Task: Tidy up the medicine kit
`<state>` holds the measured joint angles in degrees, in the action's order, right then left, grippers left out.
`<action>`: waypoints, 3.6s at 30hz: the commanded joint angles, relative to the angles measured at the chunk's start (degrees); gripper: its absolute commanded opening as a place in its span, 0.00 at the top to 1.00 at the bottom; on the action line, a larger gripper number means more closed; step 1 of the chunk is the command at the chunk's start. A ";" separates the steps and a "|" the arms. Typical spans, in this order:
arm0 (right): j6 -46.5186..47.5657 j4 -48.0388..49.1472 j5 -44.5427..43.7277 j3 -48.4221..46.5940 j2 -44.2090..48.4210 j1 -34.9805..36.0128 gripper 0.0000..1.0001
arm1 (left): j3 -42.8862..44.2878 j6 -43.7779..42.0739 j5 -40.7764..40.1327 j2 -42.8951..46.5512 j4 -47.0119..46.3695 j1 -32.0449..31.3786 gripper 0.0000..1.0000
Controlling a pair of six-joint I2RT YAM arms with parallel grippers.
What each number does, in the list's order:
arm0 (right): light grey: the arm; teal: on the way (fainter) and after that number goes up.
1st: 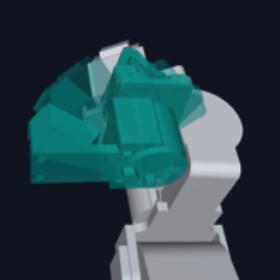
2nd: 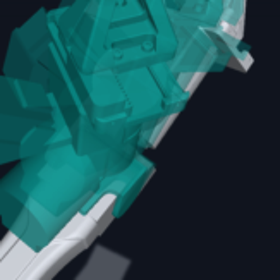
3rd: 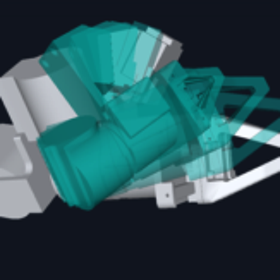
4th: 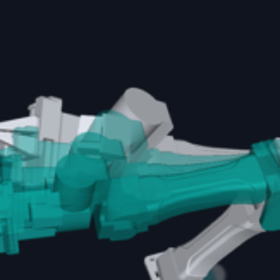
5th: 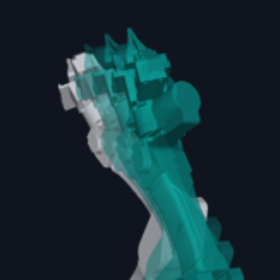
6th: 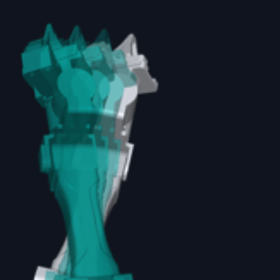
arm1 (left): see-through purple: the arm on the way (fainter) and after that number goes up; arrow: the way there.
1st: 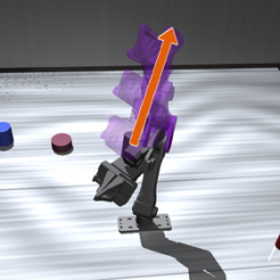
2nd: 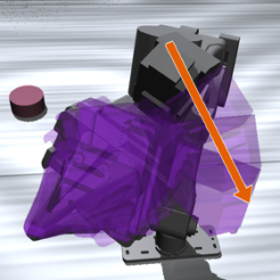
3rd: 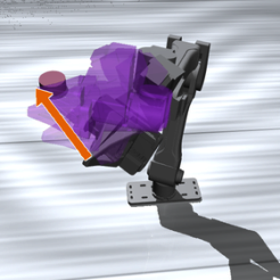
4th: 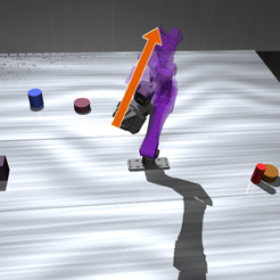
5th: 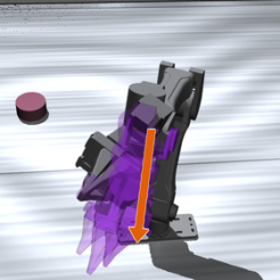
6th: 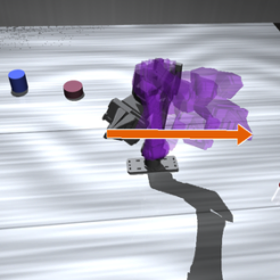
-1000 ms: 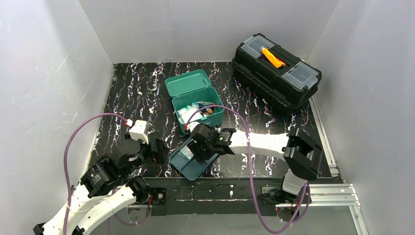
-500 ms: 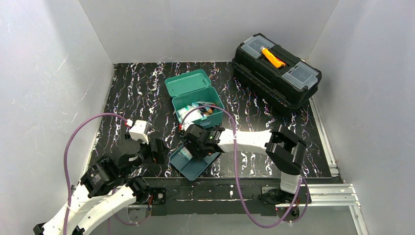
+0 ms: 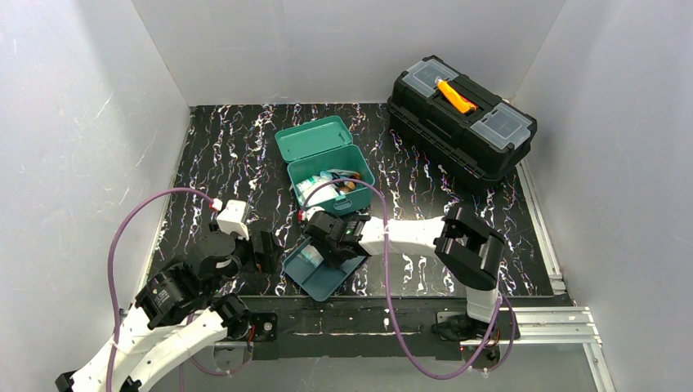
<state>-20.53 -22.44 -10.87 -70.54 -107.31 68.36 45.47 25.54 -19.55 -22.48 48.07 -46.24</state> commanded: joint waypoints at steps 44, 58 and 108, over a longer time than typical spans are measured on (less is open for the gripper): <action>-9.55 -25.41 -13.13 5.73 36.80 5.43 0.99 | 0.76 0.76 -2.96 0.78 1.34 0.23 0.02; -5.96 -29.07 -15.64 -10.52 30.61 -3.26 0.99 | 0.71 0.74 -2.95 1.39 1.33 0.25 0.02; -4.62 -22.33 -7.72 -48.92 -11.35 -18.77 0.99 | 0.82 1.09 -4.27 5.72 1.84 0.24 0.02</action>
<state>-23.94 -48.84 -18.04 -118.43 -118.83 50.11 45.47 26.24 -22.11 -17.41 48.71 -46.22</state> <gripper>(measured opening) 0.026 0.981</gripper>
